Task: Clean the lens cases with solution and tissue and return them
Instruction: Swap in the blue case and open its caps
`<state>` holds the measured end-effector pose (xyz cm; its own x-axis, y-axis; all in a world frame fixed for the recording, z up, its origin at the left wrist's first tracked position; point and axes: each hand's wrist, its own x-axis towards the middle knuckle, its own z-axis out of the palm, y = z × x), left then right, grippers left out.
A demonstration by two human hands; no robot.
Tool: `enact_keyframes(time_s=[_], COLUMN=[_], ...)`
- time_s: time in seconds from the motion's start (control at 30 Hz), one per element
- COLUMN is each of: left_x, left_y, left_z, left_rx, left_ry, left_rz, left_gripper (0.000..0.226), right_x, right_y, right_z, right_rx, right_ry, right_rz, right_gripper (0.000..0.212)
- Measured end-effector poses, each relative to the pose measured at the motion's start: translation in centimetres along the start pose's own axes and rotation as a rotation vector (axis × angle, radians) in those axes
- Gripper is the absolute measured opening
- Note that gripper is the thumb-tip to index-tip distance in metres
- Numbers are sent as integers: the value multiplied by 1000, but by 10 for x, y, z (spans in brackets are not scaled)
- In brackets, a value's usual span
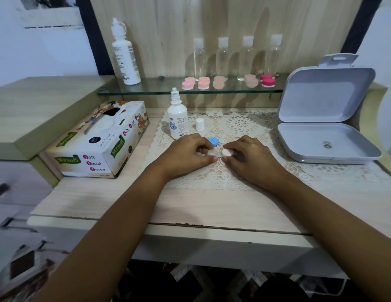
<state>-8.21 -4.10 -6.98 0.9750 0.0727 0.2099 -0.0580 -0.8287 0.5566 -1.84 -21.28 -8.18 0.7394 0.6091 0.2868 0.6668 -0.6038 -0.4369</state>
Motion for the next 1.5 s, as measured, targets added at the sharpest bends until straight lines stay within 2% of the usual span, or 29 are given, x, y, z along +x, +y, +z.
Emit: enact_keyframes(time_s=[0.17,0.3,0.67,0.8,0.93,1.2,1.5], left_x=[1,2,3,3,2,4,4], left_y=[-2,-2,-4,-4,-5,-8,-6], left_z=[2,2,4,4,3,5,4], left_rx=[-12,-87,-101,-110,-112,-121,-127], left_ry=[13,18,11,13,6,4,-4], left_rz=[-1,-37,-39,-33,-27,-26,-29], left_gripper=[26,22,21,18,18,16,16], right_x=[0,1,-1,-2,0,0,1], right_y=[-2,-2,2,0,-1,0,-1], right_z=[-2,-3,-4,-3,-4,-6,-4], right_rx=[44,40,42,48,54,105,32], right_ry=[17,24,-39,-62,-8,-39,-1], right_rz=[37,30,-99,-64,-15,-62,-27], right_gripper=[39,31,29,36,43,34,46])
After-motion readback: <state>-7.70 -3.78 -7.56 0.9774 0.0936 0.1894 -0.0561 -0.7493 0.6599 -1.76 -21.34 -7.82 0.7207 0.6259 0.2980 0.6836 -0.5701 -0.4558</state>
